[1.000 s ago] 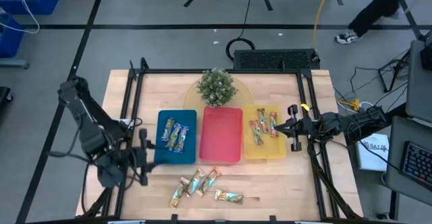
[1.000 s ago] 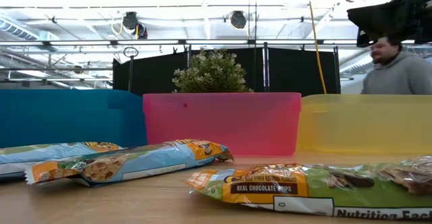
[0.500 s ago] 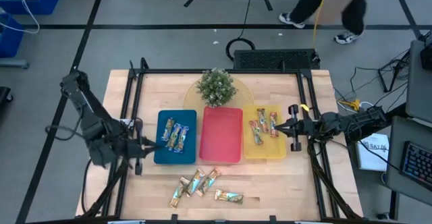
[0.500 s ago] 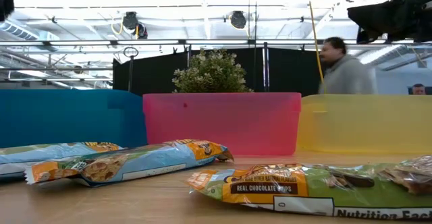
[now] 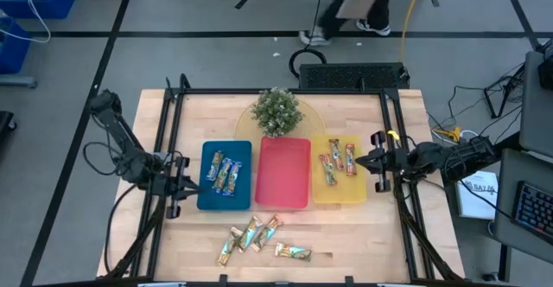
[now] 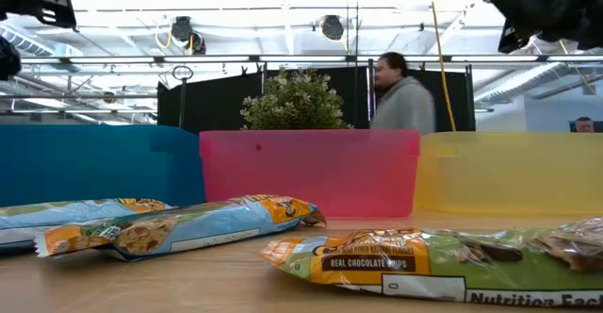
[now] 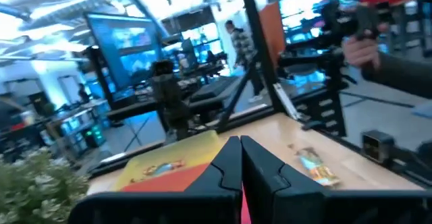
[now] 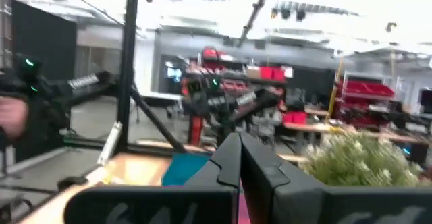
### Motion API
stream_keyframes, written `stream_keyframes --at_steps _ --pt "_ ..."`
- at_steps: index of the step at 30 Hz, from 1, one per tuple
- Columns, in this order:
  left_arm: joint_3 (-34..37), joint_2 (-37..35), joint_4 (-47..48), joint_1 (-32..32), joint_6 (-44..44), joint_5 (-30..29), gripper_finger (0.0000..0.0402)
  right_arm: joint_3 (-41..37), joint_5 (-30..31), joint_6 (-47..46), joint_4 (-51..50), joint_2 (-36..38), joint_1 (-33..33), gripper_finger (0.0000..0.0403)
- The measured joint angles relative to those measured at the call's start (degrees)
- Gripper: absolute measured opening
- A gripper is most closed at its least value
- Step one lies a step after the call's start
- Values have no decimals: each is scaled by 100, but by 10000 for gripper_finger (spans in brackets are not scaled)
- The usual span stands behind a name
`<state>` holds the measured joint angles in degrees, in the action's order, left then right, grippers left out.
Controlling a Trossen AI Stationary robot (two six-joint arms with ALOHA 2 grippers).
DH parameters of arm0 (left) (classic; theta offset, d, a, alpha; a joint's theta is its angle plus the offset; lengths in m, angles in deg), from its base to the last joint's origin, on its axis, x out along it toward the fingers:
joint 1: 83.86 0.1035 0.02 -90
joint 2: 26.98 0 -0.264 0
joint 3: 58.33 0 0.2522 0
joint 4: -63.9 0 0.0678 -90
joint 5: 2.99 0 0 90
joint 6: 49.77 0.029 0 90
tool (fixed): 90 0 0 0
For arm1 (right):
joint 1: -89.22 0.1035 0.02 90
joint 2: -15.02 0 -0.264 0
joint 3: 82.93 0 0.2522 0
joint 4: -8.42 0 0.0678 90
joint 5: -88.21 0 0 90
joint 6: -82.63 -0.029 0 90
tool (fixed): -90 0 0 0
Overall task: Pick and place Granola Bars by type
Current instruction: Put the yellow granola bar into the red bin
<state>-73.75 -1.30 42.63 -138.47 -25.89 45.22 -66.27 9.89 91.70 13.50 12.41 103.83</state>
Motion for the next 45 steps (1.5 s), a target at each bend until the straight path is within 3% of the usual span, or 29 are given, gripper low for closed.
stream_keyframes --at_steps 3,6,10,13,17,19,22,28,35,41,45 --pt "76 -184 221 -42 211 -42 5 0 -367 0 208 -49 0 0" --pt "39 -407 136 44 740 -651 4 0 -816 12 432 -185 0 0" --pt "-46 -923 83 304 1385 -808 6 0 -859 -49 794 -547 0 0" --pt "-55 -1446 702 426 1231 -713 4 2 -859 -64 1145 -985 0 0" --pt "-54 -2094 2352 436 186 58 3 4 -855 -62 1842 -1662 0 0" --pt "-44 -2296 2879 436 -249 125 3 25 -857 -4 2133 -1968 0 0" --pt "23 -2465 2842 491 -397 40 3 156 -871 96 2143 -2407 0 0" --pt "103 -2499 3044 891 -414 516 3 691 -878 241 2412 -3424 0 0" --pt "105 -2499 2824 1957 -313 2711 3 1486 -884 336 2403 -4648 0 0" --pt "105 -2497 3124 2918 -386 3126 3 2258 -903 388 2347 -5583 -42 0" --pt "94 -2482 3299 3344 -620 3440 3 2942 -471 562 1358 -6078 97 0"
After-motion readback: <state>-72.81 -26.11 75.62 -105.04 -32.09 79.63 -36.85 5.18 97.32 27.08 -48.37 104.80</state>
